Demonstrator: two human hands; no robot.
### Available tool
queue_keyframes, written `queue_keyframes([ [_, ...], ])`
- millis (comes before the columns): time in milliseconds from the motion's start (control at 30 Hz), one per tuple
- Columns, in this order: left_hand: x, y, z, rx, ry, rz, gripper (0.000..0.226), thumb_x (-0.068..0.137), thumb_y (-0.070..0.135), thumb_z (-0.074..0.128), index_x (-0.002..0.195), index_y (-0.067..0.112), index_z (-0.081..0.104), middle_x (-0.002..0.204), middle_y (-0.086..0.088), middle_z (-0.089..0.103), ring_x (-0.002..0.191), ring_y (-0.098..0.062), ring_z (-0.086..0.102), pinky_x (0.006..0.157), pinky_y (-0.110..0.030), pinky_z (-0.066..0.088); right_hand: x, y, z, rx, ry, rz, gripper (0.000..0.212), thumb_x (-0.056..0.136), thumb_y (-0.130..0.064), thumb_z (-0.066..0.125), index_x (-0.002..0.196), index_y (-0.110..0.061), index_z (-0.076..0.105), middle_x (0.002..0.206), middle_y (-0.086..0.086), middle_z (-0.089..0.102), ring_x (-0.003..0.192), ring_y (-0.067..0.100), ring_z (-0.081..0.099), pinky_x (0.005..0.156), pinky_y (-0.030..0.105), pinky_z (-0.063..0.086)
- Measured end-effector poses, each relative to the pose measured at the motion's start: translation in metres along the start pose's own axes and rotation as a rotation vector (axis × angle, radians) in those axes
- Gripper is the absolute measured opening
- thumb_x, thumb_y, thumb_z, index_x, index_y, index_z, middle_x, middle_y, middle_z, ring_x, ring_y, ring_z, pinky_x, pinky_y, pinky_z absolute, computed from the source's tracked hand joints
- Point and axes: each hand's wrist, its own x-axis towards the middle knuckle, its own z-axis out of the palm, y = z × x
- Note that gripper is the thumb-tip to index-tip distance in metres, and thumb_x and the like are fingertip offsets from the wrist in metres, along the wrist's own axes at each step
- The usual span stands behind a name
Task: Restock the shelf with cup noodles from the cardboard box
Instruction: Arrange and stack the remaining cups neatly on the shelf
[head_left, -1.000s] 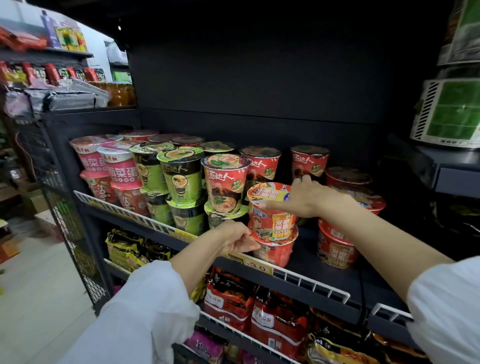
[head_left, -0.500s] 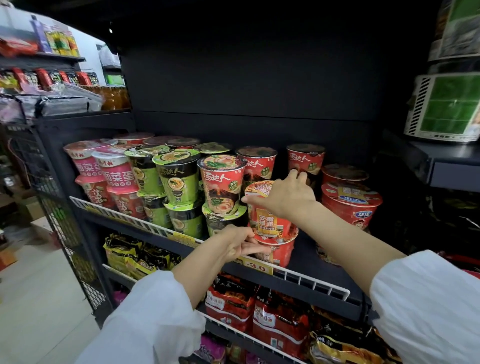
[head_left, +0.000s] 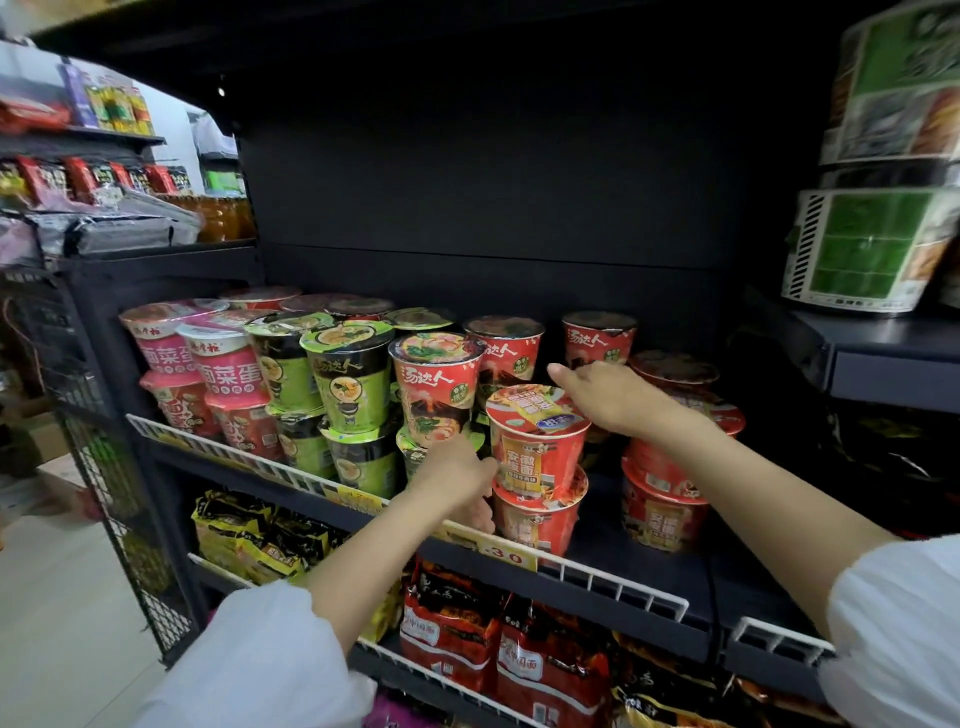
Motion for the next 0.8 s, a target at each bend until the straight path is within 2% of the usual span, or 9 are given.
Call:
queue_keyframes([
  [67, -0.009, 0.015, -0.004, 0.208, 0.165, 0.193, 0.035, 0.097, 0.030, 0.044, 0.084, 0.001, 0.060, 0.066, -0.010, 0.068, 0.052, -0.021, 0.067, 0.056, -0.031, 0.057, 0.000, 0.008, -0.014, 0.092, 0.073, -0.024, 0.047, 0.101, -0.037, 0.032, 0.097, -0.004, 0.064, 0.107, 0.015, 0.064, 0.103, 0.031, 0.058, 0.083, 0.035, 0.043],
  [167, -0.022, 0.044, -0.005, 0.525, 0.456, 0.378, 0.034, 0.093, 0.036, 0.048, 0.070, 0.011, 0.053, 0.066, -0.001, 0.060, 0.059, -0.018, 0.060, 0.050, -0.029, 0.047, 0.009, 0.021, -0.024, 0.133, 0.198, -0.024, 0.034, 0.095, -0.022, 0.040, 0.066, -0.017, 0.055, 0.085, 0.011, 0.058, 0.082, 0.028, 0.055, 0.069, 0.032, 0.040],
  [233, -0.024, 0.061, -0.004, 0.556, 0.566, 0.460, 0.038, 0.091, 0.037, 0.048, 0.061, 0.014, 0.049, 0.056, 0.003, 0.051, 0.052, -0.013, 0.050, 0.045, -0.024, 0.033, 0.017, 0.026, -0.024, 0.130, 0.245, -0.014, 0.035, 0.091, -0.018, 0.040, 0.057, -0.022, 0.047, 0.078, 0.009, 0.055, 0.076, 0.027, 0.052, 0.066, 0.033, 0.040],
  [333, -0.014, 0.080, -0.001, 0.549, 0.616, 0.570, 0.041, 0.090, 0.037, 0.046, 0.057, 0.014, 0.049, 0.053, 0.003, 0.049, 0.052, -0.014, 0.050, 0.046, -0.025, 0.033, 0.027, 0.033, -0.022, 0.096, 0.257, -0.014, 0.030, 0.088, -0.014, 0.041, 0.063, -0.021, 0.056, 0.080, 0.008, 0.060, 0.079, 0.029, 0.059, 0.068, 0.036, 0.047],
  [467, 0.017, 0.093, 0.002, 0.590, 0.463, 0.670, 0.024, 0.092, 0.035, 0.046, 0.094, 0.017, 0.062, 0.090, 0.000, 0.065, 0.086, -0.020, 0.062, 0.067, -0.031, 0.046, 0.047, 0.048, -0.018, 0.008, 0.218, -0.015, 0.019, 0.089, -0.015, 0.048, 0.088, -0.010, 0.066, 0.093, 0.011, 0.067, 0.086, 0.029, 0.064, 0.076, 0.039, 0.054],
  [533, 0.039, 0.093, 0.003, 0.650, 0.260, 0.655, 0.031, 0.094, 0.034, 0.047, 0.118, 0.017, 0.057, 0.117, -0.003, 0.059, 0.109, -0.022, 0.057, 0.084, -0.036, 0.049, 0.056, 0.054, -0.016, -0.064, 0.190, -0.003, 0.018, 0.090, -0.016, 0.050, 0.096, -0.008, 0.065, 0.099, 0.013, 0.067, 0.090, 0.030, 0.064, 0.077, 0.038, 0.054],
  [633, 0.061, 0.083, 0.001, 0.752, 0.023, 0.575, 0.049, 0.095, 0.046, 0.044, 0.138, 0.023, 0.045, 0.138, -0.005, 0.047, 0.128, -0.023, 0.044, 0.103, -0.039, 0.041, 0.072, 0.061, -0.009, -0.200, 0.059, -0.031, 0.020, 0.092, -0.016, 0.050, 0.106, -0.007, 0.061, 0.109, 0.011, 0.064, 0.101, 0.029, 0.061, 0.077, 0.032, 0.047],
  [733, 0.068, 0.071, -0.006, 0.720, -0.077, 0.576, 0.056, 0.095, 0.051, 0.041, 0.145, 0.027, 0.036, 0.152, -0.003, 0.034, 0.140, -0.021, 0.031, 0.113, -0.033, 0.029, 0.085, 0.062, -0.003, -0.282, -0.094, -0.093, 0.013, 0.093, -0.016, 0.048, 0.090, -0.011, 0.060, 0.095, 0.004, 0.061, 0.093, 0.025, 0.060, 0.069, 0.028, 0.042],
  [800, 0.070, 0.067, -0.014, 0.697, -0.093, 0.579, 0.057, 0.094, 0.053, 0.041, 0.145, 0.028, 0.036, 0.154, -0.001, 0.031, 0.141, -0.018, 0.029, 0.114, -0.032, 0.027, 0.091, 0.055, -0.002, -0.316, -0.128, -0.120, 0.025, 0.095, -0.016, 0.045, 0.071, -0.017, 0.049, 0.080, 0.000, 0.052, 0.082, 0.022, 0.055, 0.059, 0.025, 0.037],
])
